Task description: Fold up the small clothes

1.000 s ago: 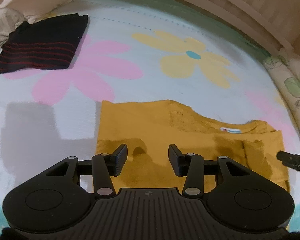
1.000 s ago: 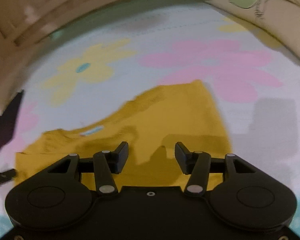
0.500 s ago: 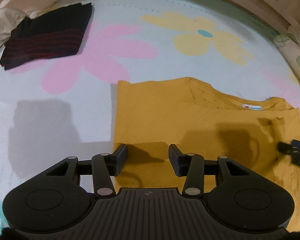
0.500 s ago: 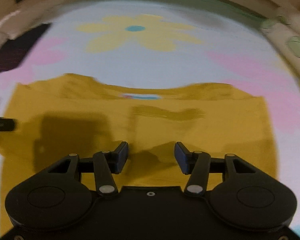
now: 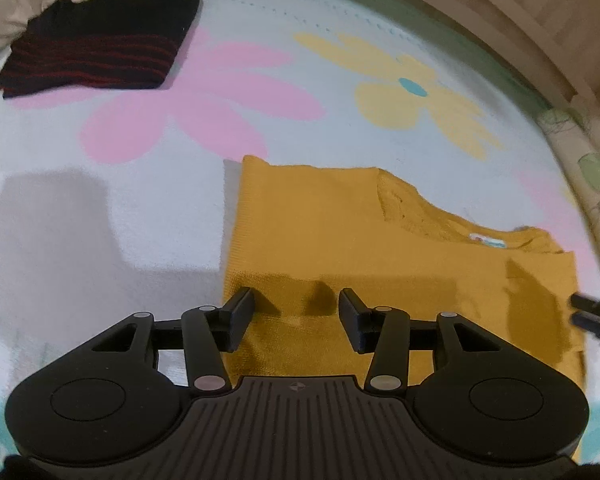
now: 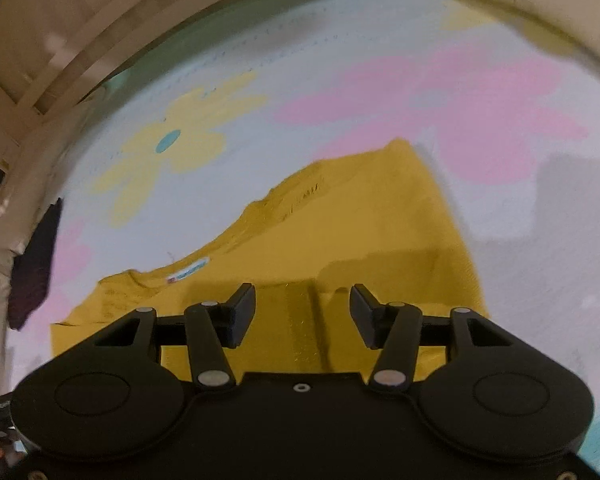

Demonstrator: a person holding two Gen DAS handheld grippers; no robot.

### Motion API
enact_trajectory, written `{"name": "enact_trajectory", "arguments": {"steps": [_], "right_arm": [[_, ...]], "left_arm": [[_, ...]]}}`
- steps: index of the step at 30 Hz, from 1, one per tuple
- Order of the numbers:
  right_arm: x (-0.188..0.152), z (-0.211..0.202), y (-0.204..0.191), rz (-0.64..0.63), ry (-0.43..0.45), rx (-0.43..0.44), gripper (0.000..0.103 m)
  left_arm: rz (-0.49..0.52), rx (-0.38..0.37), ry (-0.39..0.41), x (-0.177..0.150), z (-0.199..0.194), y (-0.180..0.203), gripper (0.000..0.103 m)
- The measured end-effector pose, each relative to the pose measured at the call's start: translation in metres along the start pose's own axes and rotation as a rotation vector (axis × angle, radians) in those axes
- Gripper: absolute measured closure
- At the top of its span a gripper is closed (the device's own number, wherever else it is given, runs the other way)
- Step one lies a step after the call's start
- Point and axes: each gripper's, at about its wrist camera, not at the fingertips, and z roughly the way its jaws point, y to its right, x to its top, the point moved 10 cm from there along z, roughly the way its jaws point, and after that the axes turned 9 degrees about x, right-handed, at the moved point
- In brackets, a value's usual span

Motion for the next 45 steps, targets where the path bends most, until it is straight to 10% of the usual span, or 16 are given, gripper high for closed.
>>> {"name": "enact_trajectory", "arguments": {"steps": [4, 13, 16, 28, 45], "right_arm": [[-0.01, 0.011, -0.002, -0.004, -0.046, 0.025, 0.051], [-0.025, 0.014, -0.002, -0.049, -0.089, 0.008, 0.051], [-0.028, 0.014, -0.011, -0.098, -0.1, 0.015, 0.09], [0.042, -0.032, -0.03, -0.32, 0.098, -0.132, 0.091], [0.03, 0.016, 0.043, -0.265, 0.002, -0.228, 0.086]], "left_arm": [[-0.123, 0.027, 0.043, 0.012, -0.01, -0.019, 0.058], [-0.053, 0.171, 0.115, 0.023, -0.023, -0.032, 0.058], [-0.062, 0.178, 0.125, 0.026, -0.026, -0.037, 0.058], [0.025, 0.125, 0.199, 0.033, -0.036, 0.012, 0.058], [0.244, 0.136, 0.096, -0.01, 0.015, 0.053, 0.056]]}}
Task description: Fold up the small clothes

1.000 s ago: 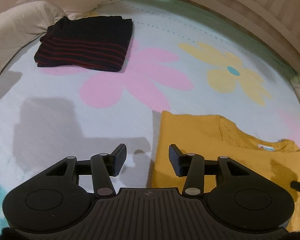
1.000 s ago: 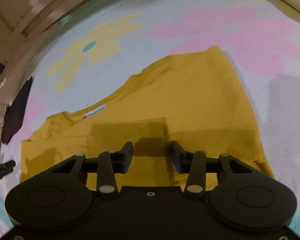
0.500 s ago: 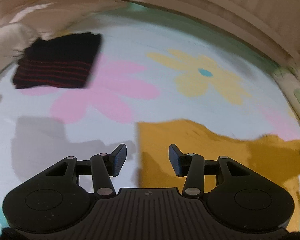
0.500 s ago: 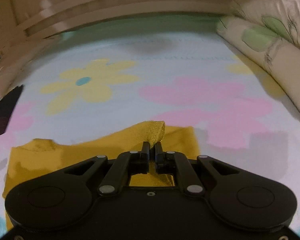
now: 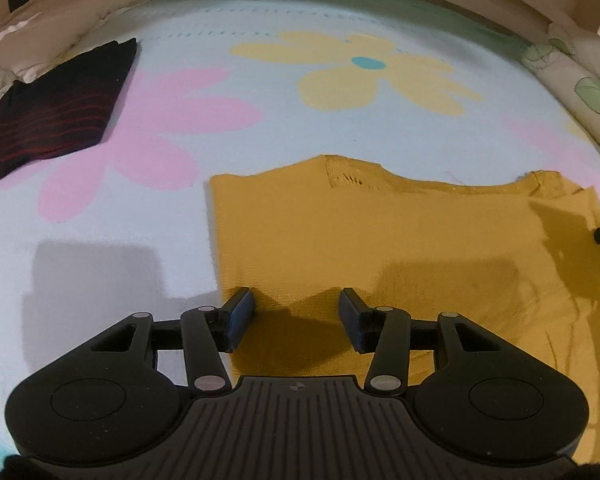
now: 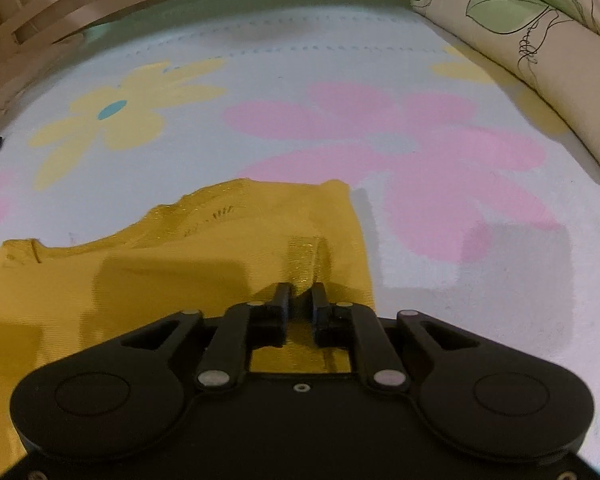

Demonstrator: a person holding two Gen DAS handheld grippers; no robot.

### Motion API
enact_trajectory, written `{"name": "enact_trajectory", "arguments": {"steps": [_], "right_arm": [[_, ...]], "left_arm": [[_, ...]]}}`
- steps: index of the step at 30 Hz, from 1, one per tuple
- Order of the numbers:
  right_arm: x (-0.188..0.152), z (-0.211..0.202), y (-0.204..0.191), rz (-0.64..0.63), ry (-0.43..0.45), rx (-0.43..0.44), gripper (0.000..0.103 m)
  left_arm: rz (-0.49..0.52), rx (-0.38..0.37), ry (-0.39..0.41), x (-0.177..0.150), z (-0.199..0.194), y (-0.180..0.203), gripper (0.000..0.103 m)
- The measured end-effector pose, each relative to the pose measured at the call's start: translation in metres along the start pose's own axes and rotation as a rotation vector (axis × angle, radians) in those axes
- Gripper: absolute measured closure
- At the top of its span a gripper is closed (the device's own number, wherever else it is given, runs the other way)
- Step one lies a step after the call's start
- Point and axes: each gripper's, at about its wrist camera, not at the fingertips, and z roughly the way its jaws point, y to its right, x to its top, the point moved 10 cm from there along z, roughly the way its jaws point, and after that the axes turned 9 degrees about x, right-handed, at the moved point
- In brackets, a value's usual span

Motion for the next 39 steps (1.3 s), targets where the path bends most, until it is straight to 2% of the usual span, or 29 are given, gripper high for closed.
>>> {"name": "enact_trajectory", "arguments": {"steps": [3, 5, 8, 10, 12, 15, 16, 19, 21, 28, 35, 39], "right_arm": [[0.0, -0.001, 0.005, -0.018, 0.008, -0.036, 0.082], [-0.001, -0.002, 0.007, -0.029, 0.015, -0.051, 0.071], [0.0, -0.009, 0.01, -0.035, 0.032, -0.07, 0.069], [0.004, -0.017, 0.013, -0.046, 0.052, -0.087, 0.061], [0.007, -0.026, 0.017, -0.038, 0.068, -0.079, 0.061], [0.009, -0.045, 0.023, -0.009, 0.085, -0.057, 0.045], [0.009, -0.051, 0.025, -0.007, 0.088, -0.05, 0.038], [0.004, -0.072, 0.024, -0.021, 0.09, -0.031, 0.036], [0.0, -0.088, 0.021, -0.036, 0.086, -0.019, 0.031], [-0.024, -0.149, 0.0, -0.056, 0.121, 0.066, 0.0], [-0.06, -0.199, -0.015, -0.061, 0.142, 0.102, 0.0], [-0.086, -0.217, -0.015, -0.057, 0.121, 0.112, 0.0]], "left_arm": [[-0.005, -0.013, 0.015, -0.001, 0.0, 0.0, 0.051], [0.009, -0.009, 0.028, -0.002, -0.001, 0.002, 0.051], [0.027, 0.01, 0.038, -0.001, -0.003, 0.005, 0.051], [0.035, 0.043, 0.042, 0.001, -0.006, 0.005, 0.052], [0.044, 0.107, 0.066, 0.006, -0.015, 0.003, 0.052], [0.072, 0.167, 0.122, 0.011, -0.036, 0.002, 0.052], [0.084, 0.166, 0.14, 0.012, -0.045, 0.003, 0.052], [0.091, 0.139, 0.175, 0.011, -0.072, 0.003, 0.052], [0.071, 0.128, 0.182, 0.008, -0.087, 0.0, 0.052], [-0.003, 0.128, 0.221, 0.001, -0.148, -0.007, 0.052], [0.012, 0.118, 0.235, -0.046, -0.193, 0.006, 0.052], [0.023, 0.089, 0.208, -0.082, -0.205, 0.012, 0.052]]}}
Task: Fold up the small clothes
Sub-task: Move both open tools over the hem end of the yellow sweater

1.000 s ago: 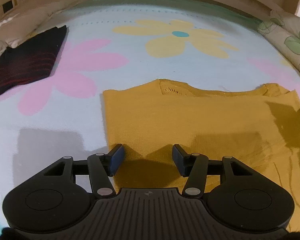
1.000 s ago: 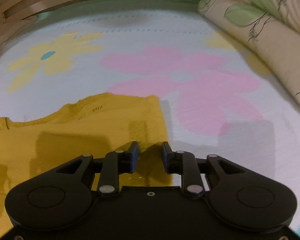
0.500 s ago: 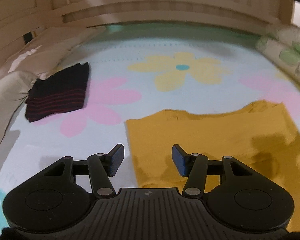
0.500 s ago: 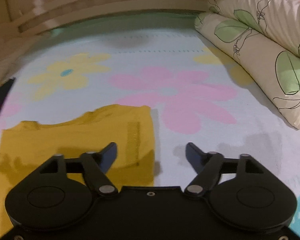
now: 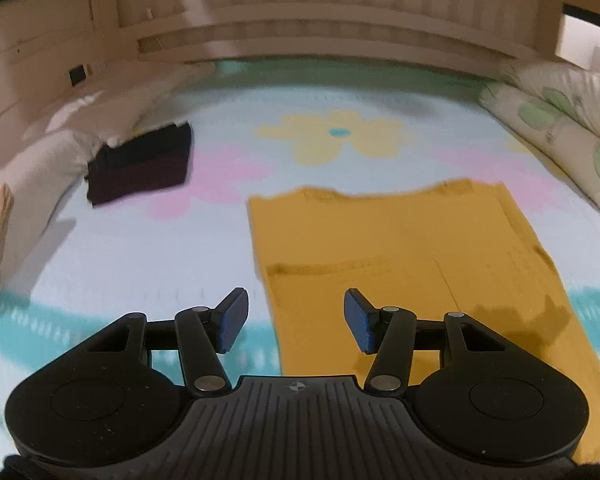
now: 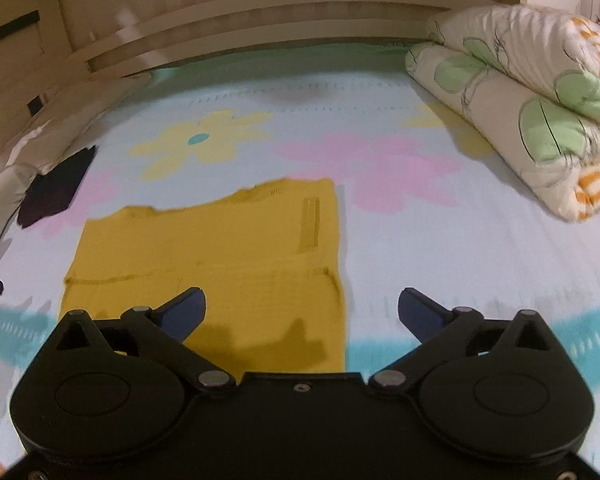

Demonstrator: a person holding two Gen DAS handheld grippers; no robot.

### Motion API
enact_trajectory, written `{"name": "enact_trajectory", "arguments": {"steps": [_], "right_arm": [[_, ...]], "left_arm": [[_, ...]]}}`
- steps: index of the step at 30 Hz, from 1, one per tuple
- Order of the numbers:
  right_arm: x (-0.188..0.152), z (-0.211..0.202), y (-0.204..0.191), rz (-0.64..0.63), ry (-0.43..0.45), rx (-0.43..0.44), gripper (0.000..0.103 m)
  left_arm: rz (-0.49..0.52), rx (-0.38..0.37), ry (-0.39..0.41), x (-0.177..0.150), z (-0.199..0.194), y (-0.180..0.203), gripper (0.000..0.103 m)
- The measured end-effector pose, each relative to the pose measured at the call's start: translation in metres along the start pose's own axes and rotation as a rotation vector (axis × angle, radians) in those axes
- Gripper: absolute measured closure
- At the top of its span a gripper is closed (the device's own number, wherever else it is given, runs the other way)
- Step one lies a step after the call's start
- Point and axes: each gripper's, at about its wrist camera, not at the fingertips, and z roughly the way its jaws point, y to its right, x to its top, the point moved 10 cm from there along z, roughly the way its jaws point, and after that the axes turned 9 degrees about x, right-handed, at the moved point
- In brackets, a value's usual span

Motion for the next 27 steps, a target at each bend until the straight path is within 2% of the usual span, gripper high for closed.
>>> {"name": "enact_trajectory", "arguments": {"steps": [5, 10, 16, 21, 27], "right_arm": [[-0.041, -0.017, -0.001, 0.046, -0.063, 0.051, 0.0], [-0.088, -0.019, 0.009, 0.097, -0.173, 0.083, 0.0], [-0.136, -0.013, 0.032, 0.143, -0.321, 0.061, 0.0], [-0.164, -0.011, 0.041, 0.236, -0.39, 0.098, 0.0], [-0.185, 0.0, 0.039, 0.238, -0.474, 0.097, 0.0]], "left_arm": [[0.014, -0.021, -0.063, -0.046, -0.01, -0.001, 0.052], [0.024, -0.017, -0.128, -0.085, -0.013, -0.008, 0.052], [0.015, -0.035, -0.207, -0.12, -0.012, -0.016, 0.052], [0.004, -0.068, -0.293, -0.143, -0.01, -0.017, 0.052], [-0.001, -0.074, -0.366, -0.16, 0.001, -0.015, 0.052]]}}
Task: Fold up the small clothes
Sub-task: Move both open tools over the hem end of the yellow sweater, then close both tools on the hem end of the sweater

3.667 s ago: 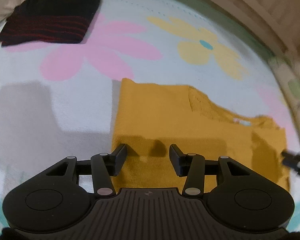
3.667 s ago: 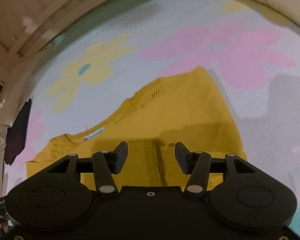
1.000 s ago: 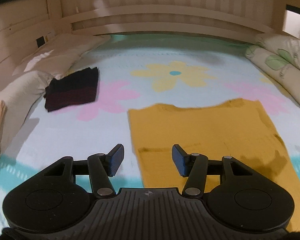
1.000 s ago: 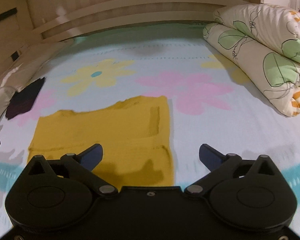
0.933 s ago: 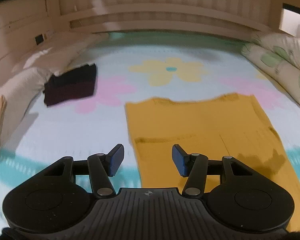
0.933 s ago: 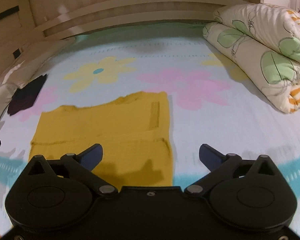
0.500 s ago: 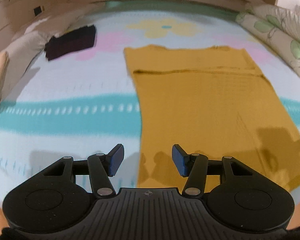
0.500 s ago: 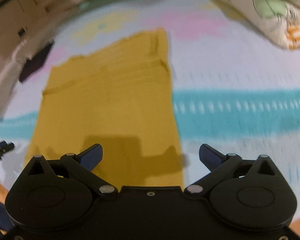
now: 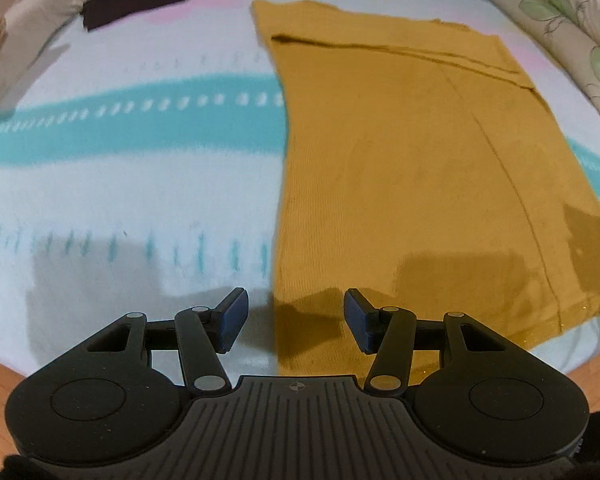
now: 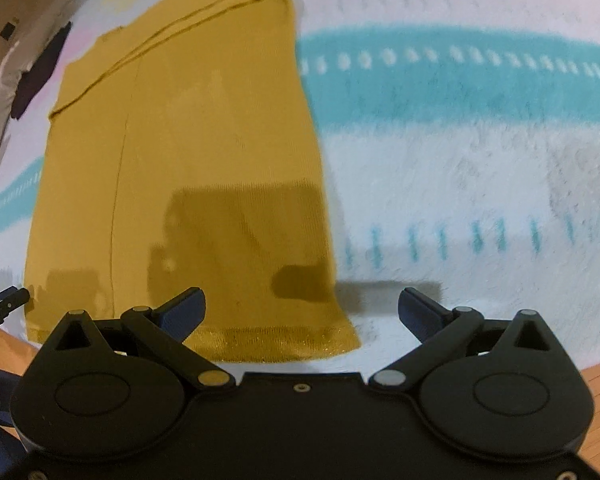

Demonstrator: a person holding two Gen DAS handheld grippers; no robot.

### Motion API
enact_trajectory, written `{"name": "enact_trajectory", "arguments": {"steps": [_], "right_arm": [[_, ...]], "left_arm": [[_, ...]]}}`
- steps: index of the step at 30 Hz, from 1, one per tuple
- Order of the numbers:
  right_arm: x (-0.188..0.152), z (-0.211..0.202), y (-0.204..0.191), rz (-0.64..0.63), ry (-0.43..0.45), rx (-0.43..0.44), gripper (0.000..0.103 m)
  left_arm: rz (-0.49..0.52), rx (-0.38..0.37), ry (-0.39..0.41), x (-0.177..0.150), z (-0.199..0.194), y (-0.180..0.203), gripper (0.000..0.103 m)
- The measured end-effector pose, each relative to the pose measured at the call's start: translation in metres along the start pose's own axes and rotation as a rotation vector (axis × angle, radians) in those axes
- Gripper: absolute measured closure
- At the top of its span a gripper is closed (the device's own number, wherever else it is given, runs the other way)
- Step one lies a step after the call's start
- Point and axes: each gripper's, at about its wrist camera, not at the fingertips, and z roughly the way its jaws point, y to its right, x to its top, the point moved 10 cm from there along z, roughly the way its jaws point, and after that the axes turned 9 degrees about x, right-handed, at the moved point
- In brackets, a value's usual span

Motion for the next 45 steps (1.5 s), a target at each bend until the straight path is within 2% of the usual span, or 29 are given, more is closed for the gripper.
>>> {"name": "enact_trajectory", "arguments": {"steps": [5, 9, 15, 20, 24, 28, 29, 31, 32, 33, 34, 36, 38, 39, 40, 42, 45], "right_arm": [[-0.007, 0.016, -0.002, 0.034, -0.046, 0.037, 0.0], [-0.01, 0.026, -0.003, 0.008, -0.059, 0.017, 0.0], [-0.013, 0.028, -0.006, 0.018, -0.049, 0.024, 0.0], [-0.011, 0.025, -0.005, 0.02, -0.049, 0.018, 0.0], [-0.012, 0.023, -0.003, 0.017, -0.038, 0.029, 0.0], [-0.013, 0.017, 0.001, 0.034, -0.023, 0.053, 0.0], [-0.014, 0.016, 0.001, 0.036, -0.023, 0.054, 0.0], [-0.015, 0.016, 0.0, 0.018, -0.034, 0.049, 0.0], [-0.017, 0.017, -0.001, -0.004, -0.048, 0.042, 0.0], [-0.017, 0.017, -0.002, -0.02, -0.059, 0.036, 0.0], [-0.018, 0.017, -0.002, -0.028, -0.068, 0.025, 0.005], [-0.018, 0.017, -0.003, -0.059, -0.079, -0.025, 0.02], [-0.018, 0.013, -0.001, -0.09, -0.079, -0.099, 0.049], [-0.018, 0.01, 0.0, -0.102, -0.071, -0.123, 0.058], [-0.016, 0.007, 0.001, -0.103, -0.058, -0.114, 0.094], [-0.014, 0.002, -0.003, -0.028, -0.029, 0.006, 0.091], [-0.012, -0.001, -0.007, -0.033, -0.01, 0.047, 0.091]], "left_arm": [[-0.003, 0.01, -0.006, 0.0, 0.009, 0.003, 0.051], [-0.011, 0.003, -0.004, -0.001, 0.006, 0.001, 0.051], [-0.072, -0.055, -0.037, -0.005, 0.008, -0.005, 0.051], [-0.071, -0.093, -0.08, -0.013, 0.005, -0.002, 0.051], [-0.054, -0.09, -0.087, -0.016, 0.006, 0.001, 0.051], [-0.088, -0.098, -0.088, -0.016, 0.006, 0.0, 0.053], [-0.095, -0.094, -0.083, -0.016, 0.006, -0.002, 0.055], [-0.107, -0.068, -0.072, -0.017, 0.005, -0.008, 0.075], [-0.114, -0.066, -0.065, -0.017, 0.004, -0.01, 0.081], [-0.125, -0.083, -0.057, -0.019, 0.001, -0.013, 0.094], [-0.145, -0.119, -0.052, -0.019, 0.0, -0.013, 0.099], [-0.183, -0.15, -0.048, -0.019, -0.001, -0.014, 0.099], [-0.178, -0.148, -0.024, -0.018, -0.004, -0.013, 0.099], [-0.17, -0.145, -0.01, -0.017, -0.006, -0.013, 0.099], [-0.161, -0.149, 0.009, -0.015, -0.009, -0.011, 0.099], [-0.158, -0.16, 0.047, -0.009, -0.018, -0.009, 0.099], [-0.188, -0.186, 0.08, -0.004, -0.027, -0.011, 0.099]]}}
